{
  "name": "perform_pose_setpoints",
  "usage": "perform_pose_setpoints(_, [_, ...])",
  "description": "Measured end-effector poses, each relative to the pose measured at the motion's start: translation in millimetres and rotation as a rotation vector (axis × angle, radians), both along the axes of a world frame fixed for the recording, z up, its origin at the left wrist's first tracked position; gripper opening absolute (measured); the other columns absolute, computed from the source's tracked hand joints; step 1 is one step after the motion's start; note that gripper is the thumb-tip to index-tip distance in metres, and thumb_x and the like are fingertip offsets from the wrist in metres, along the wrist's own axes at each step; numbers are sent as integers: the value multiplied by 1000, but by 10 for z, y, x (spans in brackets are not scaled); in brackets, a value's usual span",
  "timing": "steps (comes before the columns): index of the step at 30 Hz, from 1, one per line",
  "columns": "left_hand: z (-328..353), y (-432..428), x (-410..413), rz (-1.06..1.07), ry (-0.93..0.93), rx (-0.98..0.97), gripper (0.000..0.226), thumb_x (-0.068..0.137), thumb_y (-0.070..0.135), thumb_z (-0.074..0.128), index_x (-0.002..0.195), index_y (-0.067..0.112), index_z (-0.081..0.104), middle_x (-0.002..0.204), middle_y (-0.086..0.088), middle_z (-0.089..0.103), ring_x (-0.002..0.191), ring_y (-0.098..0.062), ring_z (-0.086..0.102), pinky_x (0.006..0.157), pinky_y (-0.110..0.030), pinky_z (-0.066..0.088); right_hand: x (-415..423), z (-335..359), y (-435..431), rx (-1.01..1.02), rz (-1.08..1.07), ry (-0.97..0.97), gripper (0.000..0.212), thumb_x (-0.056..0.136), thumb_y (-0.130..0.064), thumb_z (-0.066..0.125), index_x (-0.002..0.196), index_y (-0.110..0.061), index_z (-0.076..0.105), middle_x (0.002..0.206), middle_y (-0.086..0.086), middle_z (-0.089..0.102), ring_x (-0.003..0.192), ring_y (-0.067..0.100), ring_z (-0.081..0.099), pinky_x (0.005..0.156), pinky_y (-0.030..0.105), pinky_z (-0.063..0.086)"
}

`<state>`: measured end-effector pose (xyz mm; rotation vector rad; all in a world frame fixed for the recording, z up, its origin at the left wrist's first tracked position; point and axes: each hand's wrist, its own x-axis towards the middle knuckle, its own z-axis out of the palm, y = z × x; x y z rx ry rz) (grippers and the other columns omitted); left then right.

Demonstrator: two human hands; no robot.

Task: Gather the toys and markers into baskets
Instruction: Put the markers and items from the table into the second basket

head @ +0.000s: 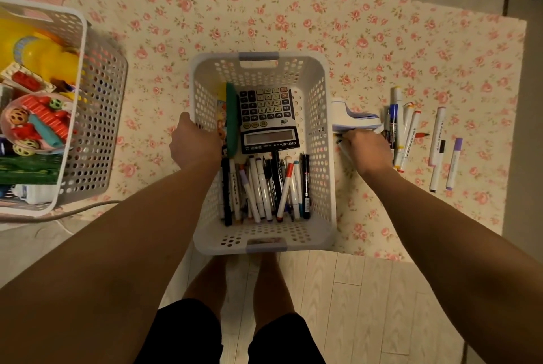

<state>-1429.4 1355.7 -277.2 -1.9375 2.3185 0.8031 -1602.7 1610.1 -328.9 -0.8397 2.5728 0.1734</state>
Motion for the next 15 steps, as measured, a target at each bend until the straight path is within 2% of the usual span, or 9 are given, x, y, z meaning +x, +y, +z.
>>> perform_pose_setpoints(4, [5, 6, 3, -3, 13, -5, 9, 83, 10, 47, 92, 11, 47, 90, -10, 60, 79, -29, 57, 62, -33, 40, -21, -34, -61, 26, -7, -20, 25, 95, -21, 52, 108, -6, 66, 99, 20, 67, 89, 40, 64, 71, 37, 49])
perform_pose_setpoints(7, [49, 25, -4, -4, 10, 7, 12, 84, 11, 49, 90, 16, 40, 85, -4, 51, 75, -23, 48, 65, -32, 39, -3, -34, -99, 87, 4, -43, 25, 94, -14, 52, 113, -1, 61, 107, 20, 65, 97, 39, 64, 74, 36, 48])
perform_pose_setpoints(12, [82, 42, -18, 3, 0, 9, 16, 85, 11, 49, 92, 20, 38, 101, -14, 63, 91, -31, 60, 67, -32, 39, 54, -65, -114, 123, 32, -61, 27, 92, -7, 56, 118, 0, 59, 113, 18, 58, 101, 38, 62, 78, 39, 49])
perform_pose_setpoints(15, [25, 24, -1, 8, 11, 12, 10, 82, 11, 49, 91, 15, 46, 96, -12, 64, 85, -31, 61, 65, -34, 43, 87, -82, -79, 112, 72, -49, 33, 89, -2, 58, 121, 3, 56, 118, 18, 52, 107, 36, 55, 78, 42, 48])
